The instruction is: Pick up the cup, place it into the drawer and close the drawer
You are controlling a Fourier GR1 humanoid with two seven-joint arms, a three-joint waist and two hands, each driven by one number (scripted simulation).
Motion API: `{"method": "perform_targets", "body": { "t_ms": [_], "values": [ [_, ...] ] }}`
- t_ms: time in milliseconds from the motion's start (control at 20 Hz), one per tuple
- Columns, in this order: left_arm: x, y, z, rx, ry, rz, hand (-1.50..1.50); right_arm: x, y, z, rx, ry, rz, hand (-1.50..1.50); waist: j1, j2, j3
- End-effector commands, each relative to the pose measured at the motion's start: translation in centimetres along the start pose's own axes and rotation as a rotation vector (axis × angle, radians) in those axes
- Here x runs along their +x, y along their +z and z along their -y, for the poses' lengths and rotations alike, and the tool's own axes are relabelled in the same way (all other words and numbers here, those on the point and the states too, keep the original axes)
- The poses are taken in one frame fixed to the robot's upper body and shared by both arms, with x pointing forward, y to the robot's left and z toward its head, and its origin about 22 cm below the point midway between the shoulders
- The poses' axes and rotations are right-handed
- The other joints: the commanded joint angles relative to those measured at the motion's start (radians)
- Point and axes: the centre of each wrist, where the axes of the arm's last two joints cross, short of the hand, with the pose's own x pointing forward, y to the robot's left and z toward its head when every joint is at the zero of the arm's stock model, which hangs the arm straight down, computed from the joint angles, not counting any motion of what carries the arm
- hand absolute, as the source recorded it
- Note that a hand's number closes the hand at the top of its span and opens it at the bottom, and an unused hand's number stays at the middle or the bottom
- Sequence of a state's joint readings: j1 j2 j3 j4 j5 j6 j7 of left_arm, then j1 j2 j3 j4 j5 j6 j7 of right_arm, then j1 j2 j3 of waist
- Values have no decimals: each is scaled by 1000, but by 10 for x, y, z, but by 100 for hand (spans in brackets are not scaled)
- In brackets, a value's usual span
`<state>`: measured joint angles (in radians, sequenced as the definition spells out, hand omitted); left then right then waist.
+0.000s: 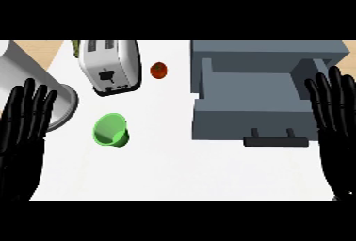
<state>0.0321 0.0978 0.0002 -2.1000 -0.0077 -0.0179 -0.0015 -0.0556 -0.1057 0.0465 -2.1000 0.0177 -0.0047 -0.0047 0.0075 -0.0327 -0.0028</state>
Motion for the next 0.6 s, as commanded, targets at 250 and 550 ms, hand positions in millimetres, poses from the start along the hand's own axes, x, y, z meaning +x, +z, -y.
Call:
{"method": "perform_targets", "body": {
  "t_ms": [250,550],
  "values": [
    [-13,-12,5,-269,184,45,-150,3,15,12,-83,9,-43,-150,-23,33,2],
    [-15,9,-2,-219,385,-155,-150,-6,30,13,22,71,-135,-150,-9,31,3]
  ]
}}
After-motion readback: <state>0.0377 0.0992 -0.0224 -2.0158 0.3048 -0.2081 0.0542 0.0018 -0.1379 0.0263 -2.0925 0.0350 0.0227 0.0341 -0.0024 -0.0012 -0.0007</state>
